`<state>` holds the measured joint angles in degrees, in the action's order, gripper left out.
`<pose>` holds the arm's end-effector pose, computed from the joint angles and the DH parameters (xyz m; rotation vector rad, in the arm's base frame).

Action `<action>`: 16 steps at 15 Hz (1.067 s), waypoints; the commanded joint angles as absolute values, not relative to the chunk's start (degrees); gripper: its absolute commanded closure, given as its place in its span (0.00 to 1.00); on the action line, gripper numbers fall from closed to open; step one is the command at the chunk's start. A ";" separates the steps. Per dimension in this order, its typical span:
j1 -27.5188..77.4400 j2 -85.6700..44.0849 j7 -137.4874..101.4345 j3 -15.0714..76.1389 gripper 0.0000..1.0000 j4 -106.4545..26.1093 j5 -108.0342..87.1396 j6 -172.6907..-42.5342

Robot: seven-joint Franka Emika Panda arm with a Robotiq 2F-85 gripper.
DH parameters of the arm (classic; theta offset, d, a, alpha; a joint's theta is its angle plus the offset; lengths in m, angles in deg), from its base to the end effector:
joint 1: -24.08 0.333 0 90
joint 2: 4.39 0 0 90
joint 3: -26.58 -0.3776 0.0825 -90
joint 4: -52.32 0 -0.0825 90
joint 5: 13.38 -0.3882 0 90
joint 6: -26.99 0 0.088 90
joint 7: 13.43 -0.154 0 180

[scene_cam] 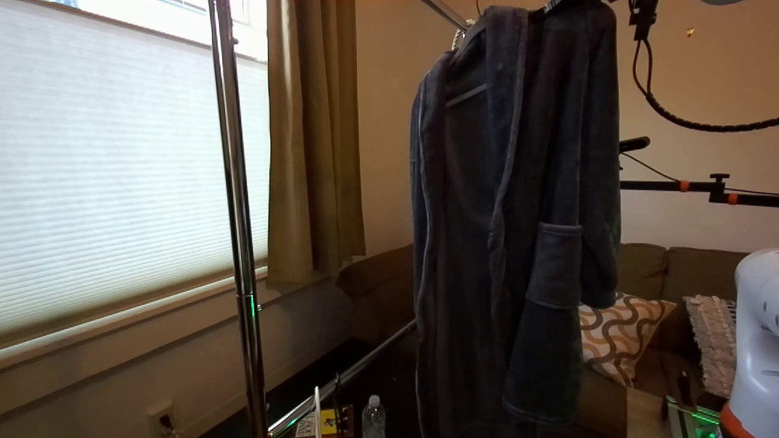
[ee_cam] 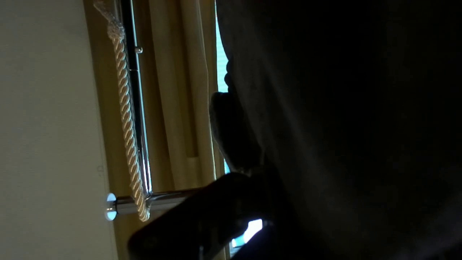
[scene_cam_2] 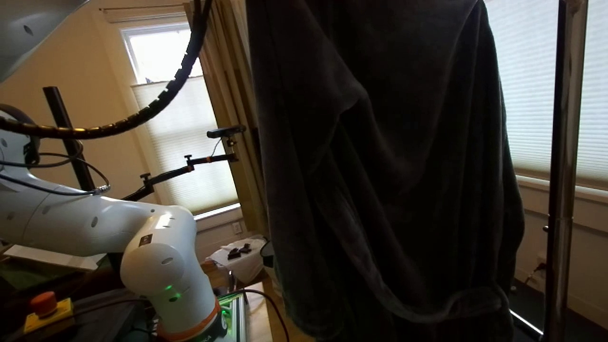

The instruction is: Pick up the gray robe and move it forward on the top rail

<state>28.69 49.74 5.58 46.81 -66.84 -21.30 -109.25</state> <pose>0.2285 -0.1811 0.8660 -2.4601 0.0418 -1.7908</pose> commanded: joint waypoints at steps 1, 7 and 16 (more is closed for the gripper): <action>27.05 48.92 4.09 45.13 0.98 -67.18 -20.31 -111.49; 27.77 51.21 5.53 41.35 0.98 -67.94 -20.08 -116.26; 40.40 68.73 11.99 37.36 0.98 -81.22 -22.59 -112.65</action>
